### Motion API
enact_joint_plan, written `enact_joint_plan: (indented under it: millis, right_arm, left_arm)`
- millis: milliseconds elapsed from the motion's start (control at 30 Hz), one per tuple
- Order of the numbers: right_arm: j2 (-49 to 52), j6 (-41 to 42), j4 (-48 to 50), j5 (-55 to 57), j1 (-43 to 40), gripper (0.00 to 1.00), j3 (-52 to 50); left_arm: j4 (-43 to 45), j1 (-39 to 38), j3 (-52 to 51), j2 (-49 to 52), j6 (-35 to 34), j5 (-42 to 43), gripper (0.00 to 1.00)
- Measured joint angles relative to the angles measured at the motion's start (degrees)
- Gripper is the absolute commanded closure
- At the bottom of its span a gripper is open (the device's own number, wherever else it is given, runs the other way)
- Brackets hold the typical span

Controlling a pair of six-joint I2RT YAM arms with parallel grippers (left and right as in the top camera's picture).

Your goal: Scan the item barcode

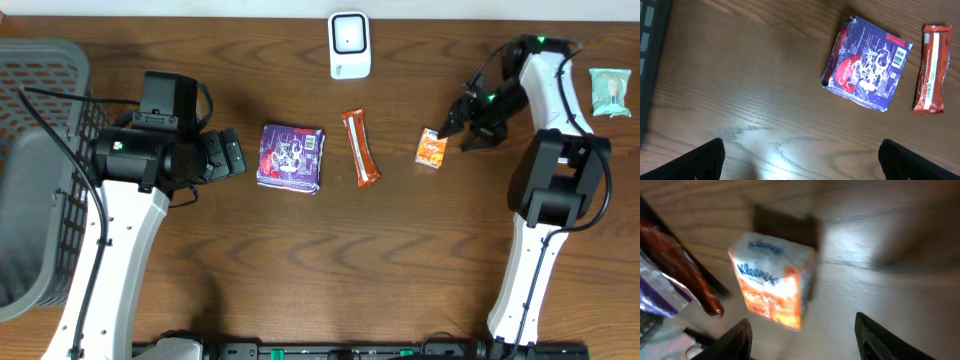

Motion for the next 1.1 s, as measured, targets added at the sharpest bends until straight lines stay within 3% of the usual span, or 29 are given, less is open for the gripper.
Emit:
enact_joint_plan:
  millis: [367,567,733,833,867,1100]
  right_arm:
    - [-1.33,0.87,9.97,-7.41,0.39,0.52,-9.35]
    - [-1.62,1.36,10.40,-8.39,0.44,0.71,-11.02]
    - [-1.62,1.49,8.00,-7.19,0.96,0.66,-10.47]
    - [-1.62,1.49,5.51,-5.01,1.84,0.51,-7.76]
    - [-1.62,1.38,4.44,-4.04,2.19,0.41,-6.40]
    - [-3.26,3.30,-5.20,10.99,6.08,0.40,5.40]
  left_arm:
    - [0.04,0.00,0.00,0.00,0.00,0.00,0.02]
    - [0.04,0.00,0.00,0.00,0.00,0.00,0.02]
    - [0.04,0.00,0.00,0.00,0.00,-0.02,0.02]
    - [0.04,0.00,0.00,0.00,0.00,-0.02,0.02]
    - [0.04,0.00,0.00,0.00,0.00,0.00,0.02]
    - [0.04,0.00,0.00,0.00,0.00,0.00,0.02]
